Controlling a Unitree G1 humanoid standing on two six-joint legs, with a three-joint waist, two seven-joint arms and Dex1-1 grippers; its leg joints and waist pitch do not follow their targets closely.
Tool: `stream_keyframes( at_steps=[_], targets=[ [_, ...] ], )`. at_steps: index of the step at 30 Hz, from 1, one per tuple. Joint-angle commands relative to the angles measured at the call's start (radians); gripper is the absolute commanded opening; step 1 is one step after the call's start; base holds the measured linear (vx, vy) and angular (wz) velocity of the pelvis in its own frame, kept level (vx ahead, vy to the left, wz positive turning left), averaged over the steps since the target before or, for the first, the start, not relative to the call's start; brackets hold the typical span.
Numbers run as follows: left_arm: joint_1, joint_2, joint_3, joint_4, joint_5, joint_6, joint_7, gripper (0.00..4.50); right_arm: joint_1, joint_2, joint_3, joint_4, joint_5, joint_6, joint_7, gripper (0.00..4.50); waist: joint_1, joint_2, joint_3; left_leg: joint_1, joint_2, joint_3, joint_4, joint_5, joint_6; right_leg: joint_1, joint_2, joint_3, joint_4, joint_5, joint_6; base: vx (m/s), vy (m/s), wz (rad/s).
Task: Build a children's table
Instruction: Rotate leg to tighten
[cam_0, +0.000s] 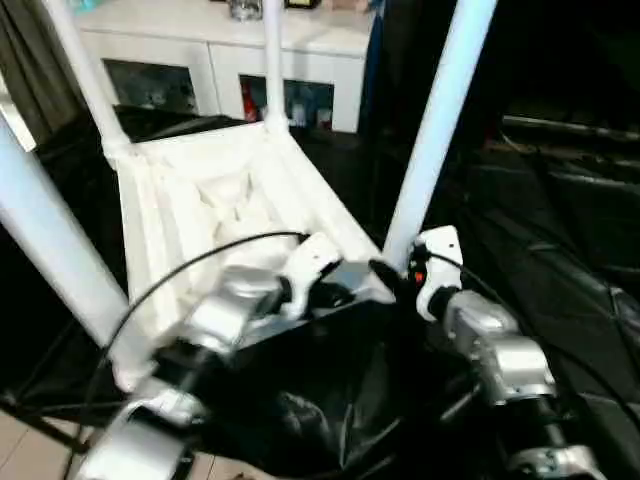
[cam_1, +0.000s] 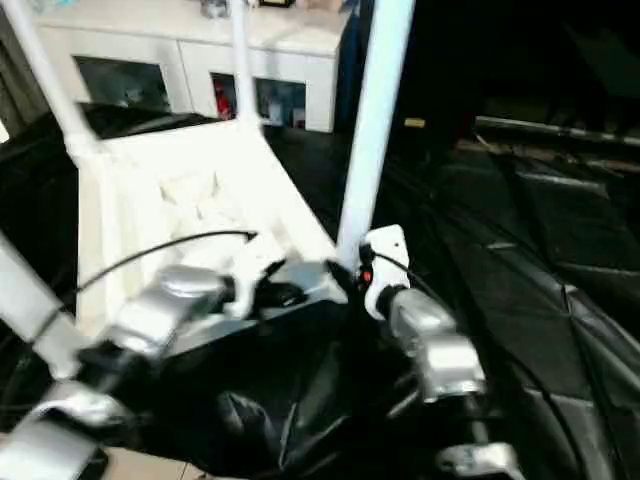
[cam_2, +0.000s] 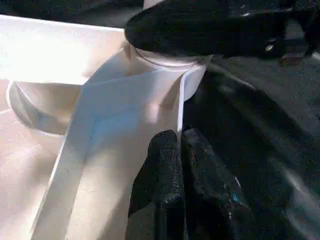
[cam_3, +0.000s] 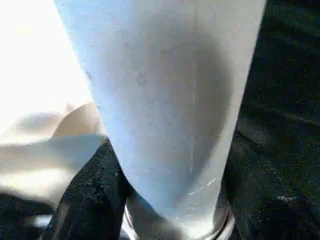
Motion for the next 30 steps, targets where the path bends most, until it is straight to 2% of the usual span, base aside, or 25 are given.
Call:
stream_keyframes(
  at_steps=[1, 3, 5, 7, 8, 9, 10, 11, 12, 14, 15, 16, 19, 21, 23, 24, 26, 27, 30],
  targets=[
    [-0.017, -0.055, -0.024, 0.030, 0.010, -0.008, 0.043, 0.00, 0.020, 0.050, 0.068, 0.072, -0.023, 0.037, -0.007, 2.32, 0.000, 0.001, -0.046, -0.008, 0.028, -0.011, -0.070, -0.234, 0.000, 0.035, -0.081, 0.053, -0.098, -0.332, -0.118, 0.000, 0.000, 0.00],
    [-0.016, -0.055, -0.042, 0.031, 0.019, -0.019, 0.033, 0.00, 0.021, 0.049, 0.104, 0.048, -0.028, 0.013, 0.030, 2.32, 0.002, 0.003, -0.047, -0.009, 0.029, -0.012, -0.070, -0.232, 0.004, 0.038, -0.082, 0.053, -0.098, -0.317, -0.115, 0.000, 0.000, 0.00],
    [-0.011, -0.037, -0.057, 0.026, 0.025, -0.025, 0.007, 0.00, 0.018, 0.041, 0.089, 0.036, 0.003, 0.005, 0.065, 2.71, 0.003, 0.003, -0.047, -0.009, 0.030, -0.013, -0.072, -0.231, 0.011, 0.039, -0.083, 0.054, -0.096, -0.307, -0.118, 0.000, 0.000, 0.00],
    [-0.007, -0.024, -0.063, 0.020, 0.026, -0.024, -0.014, 0.00, 0.017, 0.030, 0.086, 0.029, 0.018, 0.003, 0.093, 2.80, 0.002, 0.003, -0.048, -0.011, 0.030, -0.012, -0.072, -0.229, 0.014, 0.040, -0.083, 0.054, -0.094, -0.296, -0.120, 0.000, 0.000, 0.00],
    [0.001, 0.000, -0.069, 0.002, 0.026, -0.015, -0.048, 0.00, 0.016, 0.004, 0.089, 0.017, 0.028, 0.005, 0.145, 3.04, 0.004, -0.002, -0.048, -0.014, 0.032, -0.013, -0.073, -0.216, 0.021, 0.043, -0.085, 0.054, -0.091, -0.286, -0.125, 0.000, 0.000, 0.00],
    [0.001, 0.000, -0.069, 0.002, 0.026, -0.015, -0.048, 0.00, 0.016, 0.004, 0.089, 0.017, 0.028, 0.005, 0.145, 3.04, 0.002, -0.016, -0.048, -0.014, 0.033, -0.011, -0.072, -0.213, 0.025, 0.043, -0.084, 0.053, -0.092, -0.287, -0.124, 0.000, 0.000, 0.00],
    [0.007, 0.019, -0.075, -0.010, 0.029, -0.019, -0.071, 0.00, 0.013, -0.018, 0.095, 0.011, 0.031, 0.010, 0.185, 3.22, 0.007, -0.017, -0.049, -0.016, 0.032, -0.013, -0.072, -0.195, 0.032, 0.047, -0.087, 0.053, -0.086, -0.285, -0.125, 0.000, 0.000, 0.00],
    [0.016, 0.046, -0.079, -0.025, 0.032, -0.028, -0.100, 0.00, 0.010, -0.052, 0.109, 0.003, 0.027, 0.011, 0.251, 3.26, 0.005, -0.015, -0.049, -0.017, 0.034, -0.012, -0.071, -0.183, 0.036, 0.045, -0.087, 0.054, -0.087, -0.269, -0.127, 0.000, 0.000, 0.00],
    [0.021, 0.056, -0.079, -0.031, 0.031, -0.025, -0.111, 0.00, 0.010, -0.066, 0.117, -0.001, 0.026, 0.010, 0.281, 3.26, 0.006, -0.014, -0.050, -0.018, 0.035, -0.013, -0.071, -0.176, 0.035, 0.046, -0.087, 0.053, -0.084, -0.248, -0.132, 0.000, 0.000, 0.00],
    [0.037, 0.089, -0.082, -0.055, 0.024, -0.024, -0.157, 0.00, 0.013, -0.108, 0.143, -0.023, 0.030, 0.005, 0.368, 3.26, 0.004, -0.018, -0.050, -0.019, 0.036, -0.011, -0.069, -0.164, 0.041, 0.048, -0.085, 0.053, -0.080, -0.202, -0.146, 0.000, 0.000, 0.00],
    [0.058, 0.129, -0.092, -0.082, 0.016, -0.019, -0.214, 0.00, 0.022, -0.156, 0.170, -0.062, 0.046, 0.004, 0.464, 3.26, 0.007, -0.015, -0.049, -0.015, 0.035, -0.010, -0.067, -0.169, 0.044, 0.047, -0.086, 0.053, -0.082, -0.207, -0.146, 0.000, 0.000, 0.00],
    [0.064, 0.144, -0.096, -0.090, 0.014, -0.019, -0.233, 0.00, 0.026, -0.173, 0.179, -0.076, 0.053, 0.005, 0.495, 3.26, 0.006, -0.018, -0.048, -0.015, 0.035, -0.008, -0.067, -0.172, 0.052, 0.047, -0.085, 0.053, -0.083, -0.213, -0.148, 0.000, 0.000, 0.00],
    [0.086, 0.191, -0.116, -0.122, -0.002, -0.019, -0.313, 0.00, 0.035, -0.218, 0.191, -0.116, 0.080, 0.016, 0.577, 3.26, 0.006, -0.017, -0.047, -0.012, 0.037, -0.008, -0.069, -0.176, 0.053, 0.043, -0.084, 0.053, -0.084, -0.233, -0.155, 0.000, 0.000, 0.00],
    [0.117, 0.266, -0.151, -0.181, -0.031, -0.029, -0.442, 0.00, 0.050, -0.272, 0.208, -0.153, 0.100, 0.029, 0.664, 3.26, 0.009, -0.016, -0.046, -0.012, 0.038, -0.010, -0.070, -0.184, 0.050, 0.043, -0.086, 0.053, -0.083, -0.254, -0.153, 0.000, 0.000, 0.00],
    [0.128, 0.300, -0.154, -0.202, -0.037, -0.040, -0.485, 0.00, 0.060, -0.298, 0.219, -0.173, 0.113, 0.050, 0.715, 3.26, 0.008, -0.015, -0.046, -0.011, 0.040, -0.008, -0.070, -0.186, 0.050, 0.041, -0.084, 0.055, -0.083, -0.245, -0.159, 0.000, 0.000, 0.00],
    [0.129, 0.308, -0.150, -0.207, -0.037, -0.038, -0.490, 0.00, 0.064, -0.309, 0.225, -0.181, 0.117, 0.056, 0.738, 3.26, 0.012, -0.013, -0.047, -0.005, 0.041, -0.007, -0.069, -0.188, 0.048, 0.037, -0.082, 0.054, -0.082, -0.228, -0.171, 0.000, 0.000, 0.00],
    [0.126, 0.319, -0.147, -0.211, -0.034, -0.035, -0.499, 0.00, 0.070, -0.329, 0.238, -0.194, 0.123, 0.059, 0.776, 3.26, 0.017, -0.016, -0.046, -0.004, 0.041, -0.005, -0.070, -0.194, 0.045, 0.038, -0.081, 0.055, -0.080, -0.224, -0.179, 0.000, 0.000, 0.00],
    [0.124, 0.325, -0.148, -0.213, -0.034, -0.031, -0.508, 0.00, 0.074, -0.336, 0.241, -0.198, 0.127, 0.060, 0.791, 3.26, 0.018, -0.019, -0.045, -0.005, 0.041, -0.005, -0.070, -0.192, 0.045, 0.039, -0.081, 0.055, -0.080, -0.226, -0.177, 0.000, 0.000, 0.00],
    [0.120, 0.335, -0.151, -0.219, -0.038, -0.017, -0.529, 0.00, 0.081, -0.351, 0.251, -0.204, 0.134, 0.060, 0.822, 3.26, 0.028, -0.017, -0.049, -0.006, 0.041, -0.005, -0.069, -0.177, 0.041, 0.041, -0.085, 0.056, -0.077, -0.214, -0.174, 0.000, 0.000, 0.00]
  ],
)
